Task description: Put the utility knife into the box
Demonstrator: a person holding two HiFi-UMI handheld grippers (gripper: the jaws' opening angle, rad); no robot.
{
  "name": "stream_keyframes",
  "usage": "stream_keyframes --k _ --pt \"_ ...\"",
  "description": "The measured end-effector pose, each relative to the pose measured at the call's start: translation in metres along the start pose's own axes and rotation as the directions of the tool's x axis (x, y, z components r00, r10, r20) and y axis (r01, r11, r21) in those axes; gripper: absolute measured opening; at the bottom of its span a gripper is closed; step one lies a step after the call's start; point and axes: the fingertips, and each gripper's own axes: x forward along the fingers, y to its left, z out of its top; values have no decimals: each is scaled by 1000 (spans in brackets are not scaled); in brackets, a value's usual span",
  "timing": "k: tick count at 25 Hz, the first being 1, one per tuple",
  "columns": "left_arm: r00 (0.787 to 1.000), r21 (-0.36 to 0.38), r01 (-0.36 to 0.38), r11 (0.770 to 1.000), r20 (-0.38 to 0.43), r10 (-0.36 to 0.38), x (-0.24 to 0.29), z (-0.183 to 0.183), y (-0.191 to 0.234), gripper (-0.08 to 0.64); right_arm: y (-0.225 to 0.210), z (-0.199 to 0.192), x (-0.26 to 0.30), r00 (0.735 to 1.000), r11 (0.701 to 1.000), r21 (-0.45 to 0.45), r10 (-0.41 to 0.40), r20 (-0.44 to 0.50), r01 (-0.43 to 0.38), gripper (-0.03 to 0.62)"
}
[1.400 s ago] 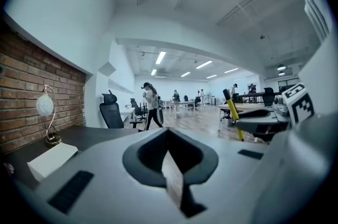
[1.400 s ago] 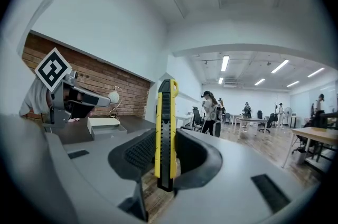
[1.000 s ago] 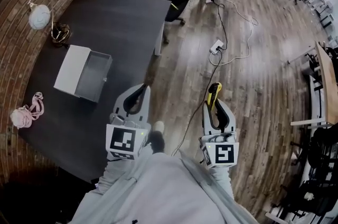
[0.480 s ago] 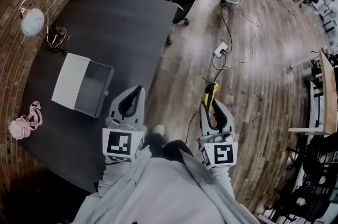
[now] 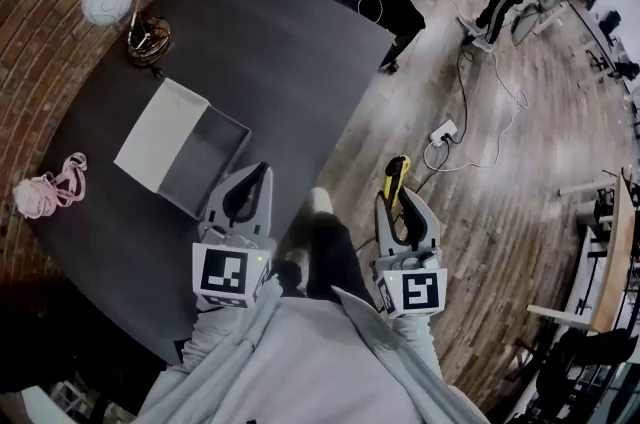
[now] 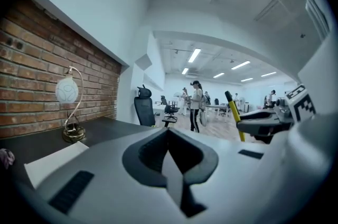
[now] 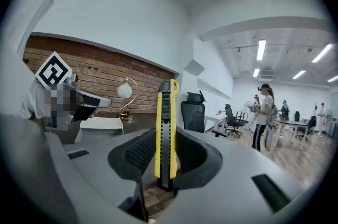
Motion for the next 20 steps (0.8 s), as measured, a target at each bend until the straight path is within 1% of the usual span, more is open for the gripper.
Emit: stream_keyframes --k 3,5,6,8,11,13,15,17,20 --pt "996 -17 -92 996 6 92 5 3 26 20 6 11 41 995 995 -27 97 25 -96 126" --pt "986 -31 -169 985 7 169 6 4 45 20 13 18 71 984 984 -42 177 37 -175 126" --pt "976 -40 -218 975 6 219 6 5 56 20 17 23 88 973 973 -53 228 44 -225 126" --pt "948 -59 -317 946 1 318 5 7 79 20 30 34 124 942 942 -79 330 57 -325 126" --pt "904 -82 -427 901 -11 427 3 10 111 20 50 53 169 893 893 -115 445 69 -436 126" --pt "871 -96 -491 866 -16 492 0 12 129 20 64 63 192 856 856 -135 512 77 -500 126" --pt "830 -109 -556 824 -19 557 -6 13 144 20 79 70 211 811 810 -156 580 79 -565 126" --pt "776 -122 -628 769 -27 630 -16 12 154 20 96 76 228 753 753 -178 653 81 -634 126" --pt "682 -132 -728 672 -45 730 -35 9 163 20 122 82 248 655 657 -206 751 87 -726 126"
